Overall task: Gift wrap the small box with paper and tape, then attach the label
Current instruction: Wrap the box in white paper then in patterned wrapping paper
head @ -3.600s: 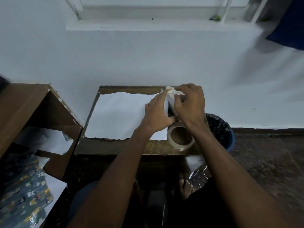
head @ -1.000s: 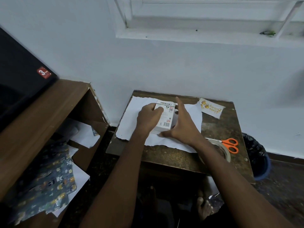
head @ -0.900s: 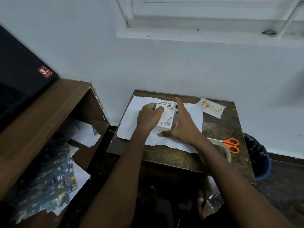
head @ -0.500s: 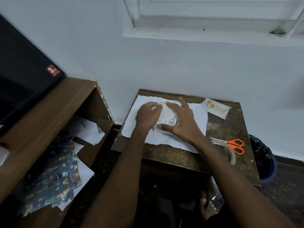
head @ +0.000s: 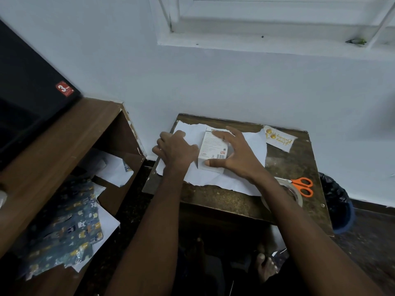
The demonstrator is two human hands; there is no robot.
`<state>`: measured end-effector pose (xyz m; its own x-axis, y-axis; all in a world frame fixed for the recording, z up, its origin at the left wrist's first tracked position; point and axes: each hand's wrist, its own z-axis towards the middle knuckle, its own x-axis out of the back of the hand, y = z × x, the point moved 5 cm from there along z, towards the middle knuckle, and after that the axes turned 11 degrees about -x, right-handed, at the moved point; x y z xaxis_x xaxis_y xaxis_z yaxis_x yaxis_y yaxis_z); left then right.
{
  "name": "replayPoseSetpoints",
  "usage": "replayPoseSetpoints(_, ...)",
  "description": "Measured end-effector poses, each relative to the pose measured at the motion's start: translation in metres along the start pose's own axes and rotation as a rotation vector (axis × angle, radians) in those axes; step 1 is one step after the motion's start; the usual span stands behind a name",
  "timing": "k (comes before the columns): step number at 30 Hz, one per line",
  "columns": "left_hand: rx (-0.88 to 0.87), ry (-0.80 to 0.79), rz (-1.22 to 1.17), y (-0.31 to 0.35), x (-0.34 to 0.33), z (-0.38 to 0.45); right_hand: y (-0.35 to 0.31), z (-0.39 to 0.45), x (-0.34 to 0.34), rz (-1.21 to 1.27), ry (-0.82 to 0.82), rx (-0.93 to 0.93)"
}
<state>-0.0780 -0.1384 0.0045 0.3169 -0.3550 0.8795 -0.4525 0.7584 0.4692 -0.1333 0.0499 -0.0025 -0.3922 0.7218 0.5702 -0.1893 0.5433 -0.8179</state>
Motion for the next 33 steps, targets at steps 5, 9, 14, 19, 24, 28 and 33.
replayPoseSetpoints(5,-0.187,0.153,-0.027,0.001,0.024,0.002,0.003,0.001,-0.002,0.037,0.008,0.024)
replayPoseSetpoints(9,-0.289,0.177,-0.099,0.006,0.037,0.007,0.006,0.003,0.000,0.042,-0.001,0.025)
replayPoseSetpoints(14,-0.384,0.115,-0.202,0.026,0.043,0.011,0.008,0.003,0.002,0.055,-0.011,0.034)
replayPoseSetpoints(19,-0.354,0.062,-0.322,0.044,0.035,0.003,0.007,0.002,0.002,0.053,-0.012,0.019)
replayPoseSetpoints(24,-0.403,-0.009,-0.337,0.062,0.027,-0.012,0.005,0.002,0.002,0.067,-0.003,0.039)
replayPoseSetpoints(28,-0.467,-0.015,-0.278,0.067,0.024,-0.019,0.003,0.000,0.006,0.087,-0.017,0.068)
replayPoseSetpoints(33,-0.517,-0.021,-0.251,0.071,0.015,-0.018,0.008,0.003,0.011,0.196,-0.147,-0.012)
